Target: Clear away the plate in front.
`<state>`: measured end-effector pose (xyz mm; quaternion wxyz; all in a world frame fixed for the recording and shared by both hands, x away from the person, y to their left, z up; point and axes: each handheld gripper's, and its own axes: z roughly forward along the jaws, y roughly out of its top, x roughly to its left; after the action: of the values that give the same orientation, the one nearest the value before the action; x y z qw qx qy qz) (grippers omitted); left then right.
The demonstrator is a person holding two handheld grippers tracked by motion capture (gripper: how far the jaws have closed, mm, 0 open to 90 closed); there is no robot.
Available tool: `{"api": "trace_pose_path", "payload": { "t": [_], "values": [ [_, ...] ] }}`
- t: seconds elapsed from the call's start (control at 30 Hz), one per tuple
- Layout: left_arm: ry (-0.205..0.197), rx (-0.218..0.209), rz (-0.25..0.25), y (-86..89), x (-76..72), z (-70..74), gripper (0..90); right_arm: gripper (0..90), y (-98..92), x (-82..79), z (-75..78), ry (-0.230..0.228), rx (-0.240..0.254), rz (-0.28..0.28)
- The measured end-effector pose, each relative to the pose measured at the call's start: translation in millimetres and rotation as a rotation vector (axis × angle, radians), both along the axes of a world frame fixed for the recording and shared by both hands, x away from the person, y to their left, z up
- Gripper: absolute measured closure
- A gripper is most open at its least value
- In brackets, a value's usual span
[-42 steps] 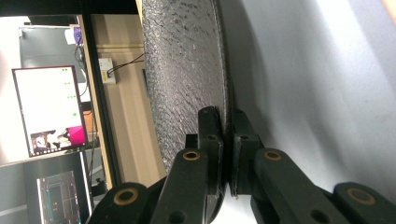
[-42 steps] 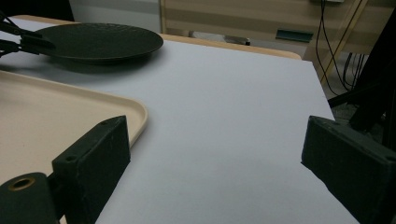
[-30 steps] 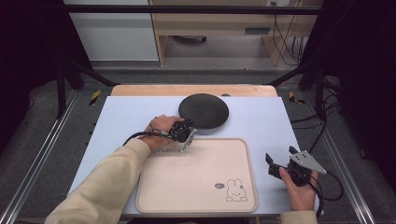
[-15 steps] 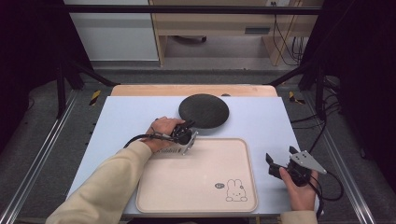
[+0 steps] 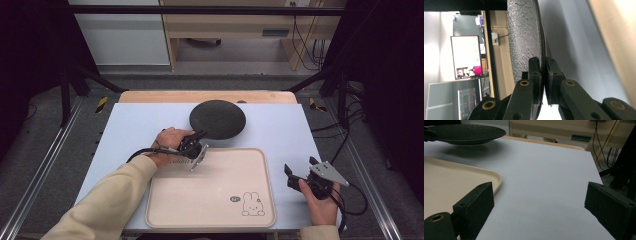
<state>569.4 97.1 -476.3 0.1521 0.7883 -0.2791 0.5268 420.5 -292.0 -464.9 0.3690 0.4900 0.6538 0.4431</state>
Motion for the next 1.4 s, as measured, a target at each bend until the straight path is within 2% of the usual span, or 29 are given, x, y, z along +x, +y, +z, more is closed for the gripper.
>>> {"api": "trace_pose_path", "payload": {
  "t": [0.33,0.63,0.77,0.8,0.9,0.93,1.03,1.07,1.1,1.13,1.4],
  "values": [
    [-0.015,-0.045,-0.034,7.2,-27.1,6.5,84.3,8.8,1.2,0.4,0.4,-0.003,-0.007,0.004],
    [-0.023,-0.052,-0.058,15.3,-48.2,9.8,84.1,8.8,3.2,0.7,0.7,-0.001,-0.013,0.002],
    [-0.019,-0.058,-0.068,18.6,-56.7,7.9,84.1,8.8,4.8,1.0,0.4,0.003,-0.019,0.002],
    [-0.015,-0.076,-0.077,19.5,-59.2,6.5,84.1,8.8,5.4,1.0,0.4,0.004,-0.016,0.001],
    [-0.023,-0.070,-0.086,21.8,-65.9,6.4,84.2,8.8,5.3,0.9,0.3,0.005,-0.018,0.000],
    [-0.011,-0.097,-0.095,22.4,-69.7,4.6,84.1,8.8,5.4,1.0,0.2,0.005,-0.018,-0.002],
    [-0.015,-0.094,-0.098,23.0,-73.5,4.2,84.2,8.8,5.8,1.5,0.0,0.004,-0.016,-0.003],
    [-0.020,-0.078,-0.098,23.7,-77.4,4.1,84.1,8.8,5.7,1.5,0.0,0.004,-0.016,-0.002],
    [-0.007,-0.092,-0.111,23.2,-78.5,2.1,84.1,8.8,5.9,1.5,-0.1,0.004,-0.016,-0.003],
    [-0.017,-0.092,-0.113,23.4,-80.3,1.7,84.3,8.8,5.8,1.6,-0.2,0.004,-0.019,-0.004],
    [-0.010,-0.104,-0.145,22.2,-95.2,-2.2,83.9,8.8,6.1,1.5,-0.2,0.006,-0.020,-0.004]
  ]
}}
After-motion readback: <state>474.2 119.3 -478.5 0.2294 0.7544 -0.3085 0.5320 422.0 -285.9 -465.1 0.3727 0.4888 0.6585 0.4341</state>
